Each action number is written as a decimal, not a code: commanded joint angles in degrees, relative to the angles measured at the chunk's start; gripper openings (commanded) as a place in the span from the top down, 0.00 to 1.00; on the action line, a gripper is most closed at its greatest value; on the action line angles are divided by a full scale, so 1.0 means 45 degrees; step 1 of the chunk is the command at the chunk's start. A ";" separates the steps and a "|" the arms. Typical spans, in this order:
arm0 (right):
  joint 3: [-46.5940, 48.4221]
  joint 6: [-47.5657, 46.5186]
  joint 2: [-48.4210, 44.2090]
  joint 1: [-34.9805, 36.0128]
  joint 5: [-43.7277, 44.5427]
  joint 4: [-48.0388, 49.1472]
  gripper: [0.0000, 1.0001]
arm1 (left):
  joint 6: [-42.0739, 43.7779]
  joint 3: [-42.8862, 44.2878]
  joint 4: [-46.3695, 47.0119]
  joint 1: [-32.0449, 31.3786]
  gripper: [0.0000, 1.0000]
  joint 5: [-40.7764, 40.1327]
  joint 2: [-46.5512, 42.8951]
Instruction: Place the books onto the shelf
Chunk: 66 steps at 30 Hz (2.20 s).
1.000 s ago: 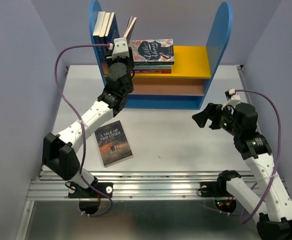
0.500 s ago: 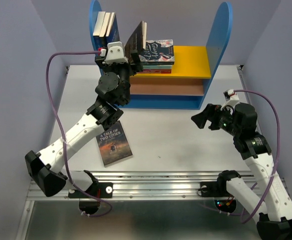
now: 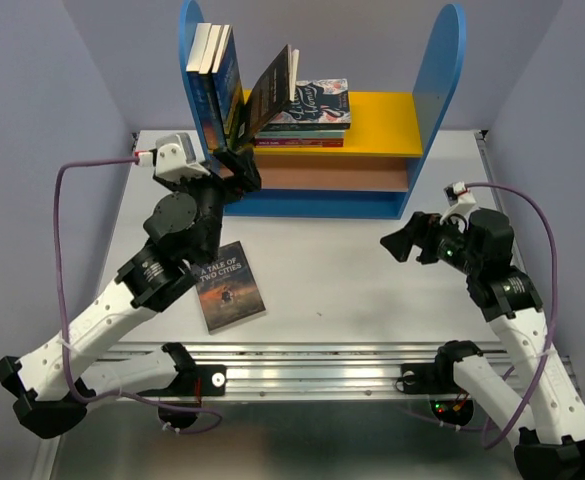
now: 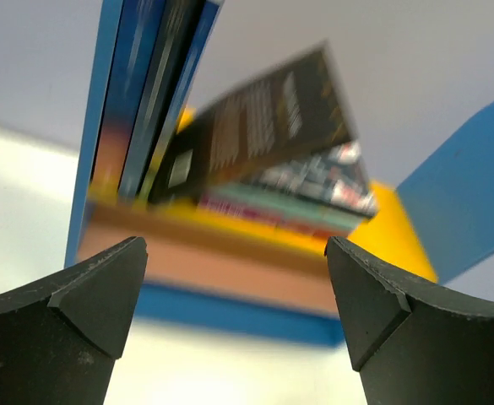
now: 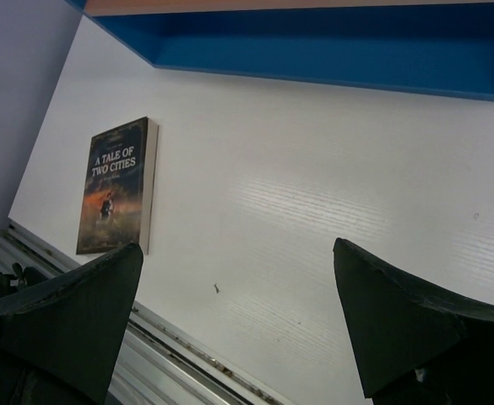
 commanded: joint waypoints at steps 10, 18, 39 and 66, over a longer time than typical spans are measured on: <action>-0.1777 0.0628 0.0660 0.0040 -0.1650 0.2181 0.00 | -1.1827 -0.3395 -1.1568 0.0396 0.01 0.0255 -0.1764; -0.2363 0.1096 0.1539 0.0763 -0.1454 0.3333 0.00 | -0.9548 -0.6614 -0.8605 0.5624 0.01 0.4390 -0.1001; -0.2558 0.0999 0.2576 0.0880 -0.1084 0.3314 0.00 | -0.8076 -0.8358 -0.5689 0.9460 0.02 0.8523 0.1911; -0.2402 0.0607 0.2634 0.0880 -0.0674 0.2670 0.00 | -0.8664 -0.8417 -0.4812 0.7685 0.18 0.8264 0.4448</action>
